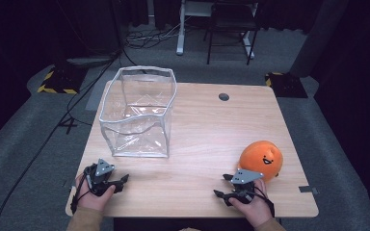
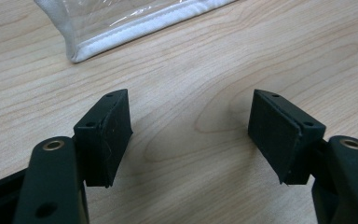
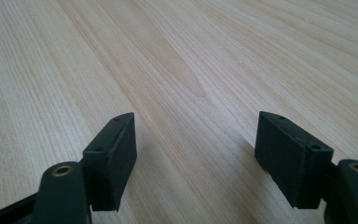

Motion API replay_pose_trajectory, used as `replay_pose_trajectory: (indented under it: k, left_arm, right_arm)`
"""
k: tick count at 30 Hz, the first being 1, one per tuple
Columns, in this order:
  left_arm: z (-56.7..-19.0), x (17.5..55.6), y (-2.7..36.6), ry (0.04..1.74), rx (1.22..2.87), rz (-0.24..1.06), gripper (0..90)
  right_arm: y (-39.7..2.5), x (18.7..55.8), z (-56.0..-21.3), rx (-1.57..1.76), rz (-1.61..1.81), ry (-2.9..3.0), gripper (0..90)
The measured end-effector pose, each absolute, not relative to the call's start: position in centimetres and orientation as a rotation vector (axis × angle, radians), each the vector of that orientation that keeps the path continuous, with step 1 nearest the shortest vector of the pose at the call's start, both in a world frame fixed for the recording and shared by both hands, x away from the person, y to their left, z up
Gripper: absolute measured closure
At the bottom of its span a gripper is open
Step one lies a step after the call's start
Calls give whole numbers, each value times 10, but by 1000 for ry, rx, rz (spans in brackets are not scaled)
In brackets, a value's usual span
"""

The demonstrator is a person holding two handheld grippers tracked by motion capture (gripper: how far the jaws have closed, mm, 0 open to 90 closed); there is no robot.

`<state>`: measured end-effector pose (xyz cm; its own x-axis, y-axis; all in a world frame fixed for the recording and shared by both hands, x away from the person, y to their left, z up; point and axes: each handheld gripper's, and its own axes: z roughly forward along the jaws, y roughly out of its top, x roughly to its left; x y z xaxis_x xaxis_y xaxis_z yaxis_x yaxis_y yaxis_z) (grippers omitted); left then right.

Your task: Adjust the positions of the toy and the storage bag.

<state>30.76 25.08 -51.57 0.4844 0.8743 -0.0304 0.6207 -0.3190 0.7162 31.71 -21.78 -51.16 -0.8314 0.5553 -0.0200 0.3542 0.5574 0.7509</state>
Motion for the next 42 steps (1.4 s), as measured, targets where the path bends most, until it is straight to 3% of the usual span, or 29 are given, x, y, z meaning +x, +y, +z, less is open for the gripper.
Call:
replay_pose_trajectory:
  k: [13, 19, 29, 42]
  left_arm:
    - [-509, 290, 255, 1216, 2020, 459, 343]
    - [-507, 278, 262, 1227, 2003, 471, 346]
    - [-505, 276, 269, 1260, 1953, 513, 357]
    - [-507, 283, 276, 1319, 1933, 553, 371]
  right_arm:
    - [-208, 328, -488, 750, 1192, 2578, 329]
    - [-192, 339, -470, 692, 1222, 2589, 472]
    - [-153, 368, -439, 618, 1278, 2587, 628]
    - [-104, 406, -435, 585, 1234, 2588, 671]
